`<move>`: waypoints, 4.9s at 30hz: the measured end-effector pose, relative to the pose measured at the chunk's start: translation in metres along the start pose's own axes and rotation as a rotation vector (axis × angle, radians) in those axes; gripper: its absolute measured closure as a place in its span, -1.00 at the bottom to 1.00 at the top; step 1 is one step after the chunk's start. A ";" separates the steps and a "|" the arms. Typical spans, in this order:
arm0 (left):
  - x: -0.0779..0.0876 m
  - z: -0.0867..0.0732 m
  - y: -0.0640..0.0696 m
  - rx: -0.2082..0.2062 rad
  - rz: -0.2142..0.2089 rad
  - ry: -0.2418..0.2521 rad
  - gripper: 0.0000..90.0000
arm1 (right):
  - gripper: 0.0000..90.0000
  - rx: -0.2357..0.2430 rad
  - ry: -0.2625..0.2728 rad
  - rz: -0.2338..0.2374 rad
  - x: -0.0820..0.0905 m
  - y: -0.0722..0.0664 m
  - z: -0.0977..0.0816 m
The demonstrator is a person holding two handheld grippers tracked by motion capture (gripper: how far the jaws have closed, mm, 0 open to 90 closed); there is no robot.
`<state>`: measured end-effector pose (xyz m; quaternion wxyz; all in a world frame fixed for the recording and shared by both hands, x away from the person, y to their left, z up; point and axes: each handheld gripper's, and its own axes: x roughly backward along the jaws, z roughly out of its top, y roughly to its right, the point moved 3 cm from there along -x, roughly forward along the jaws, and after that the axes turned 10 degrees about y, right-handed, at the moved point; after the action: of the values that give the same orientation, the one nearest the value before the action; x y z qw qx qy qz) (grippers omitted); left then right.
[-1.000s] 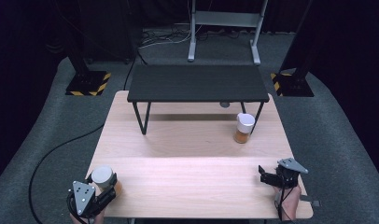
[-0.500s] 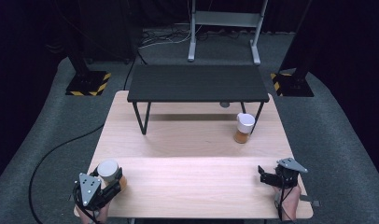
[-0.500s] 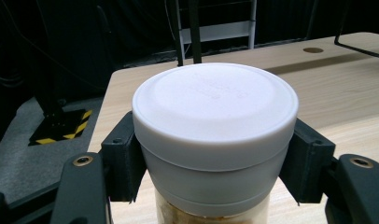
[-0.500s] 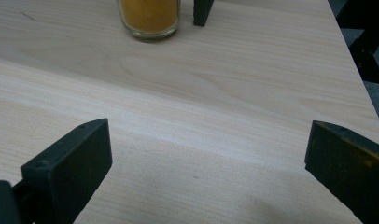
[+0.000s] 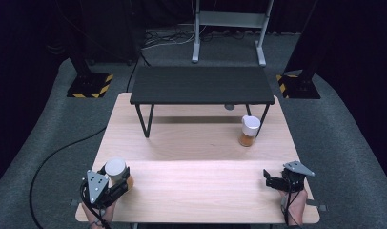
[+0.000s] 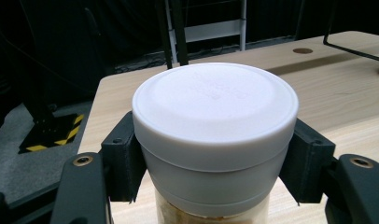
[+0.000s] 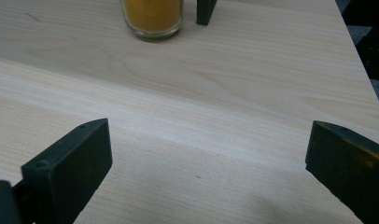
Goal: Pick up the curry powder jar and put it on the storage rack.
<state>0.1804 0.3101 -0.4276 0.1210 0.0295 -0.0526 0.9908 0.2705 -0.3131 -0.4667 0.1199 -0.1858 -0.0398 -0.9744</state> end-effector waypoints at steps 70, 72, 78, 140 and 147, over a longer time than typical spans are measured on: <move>-0.065 0.053 -0.009 -0.050 -0.135 0.022 -0.26 | -1.00 0.025 -0.035 0.009 -0.005 -0.002 0.005; -0.068 0.054 -0.009 -0.049 -0.138 0.024 -0.26 | -1.00 0.026 -0.036 0.009 -0.005 -0.002 0.005; -0.073 0.057 -0.009 -0.051 -0.142 0.023 -0.26 | -1.00 0.026 -0.035 0.010 -0.005 -0.002 0.005; -0.127 0.089 -0.012 -0.037 -0.202 0.022 -0.26 | -0.99 0.029 -0.037 0.011 -0.005 -0.002 0.005; -0.131 0.095 -0.013 -0.036 -0.206 0.026 -0.26 | -0.99 0.029 -0.038 0.012 -0.005 -0.002 0.005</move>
<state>0.3145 0.2814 -0.3411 0.2236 0.0196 -0.0656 0.9723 0.2762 -0.3098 -0.4639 0.1276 -0.2028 -0.0550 -0.9693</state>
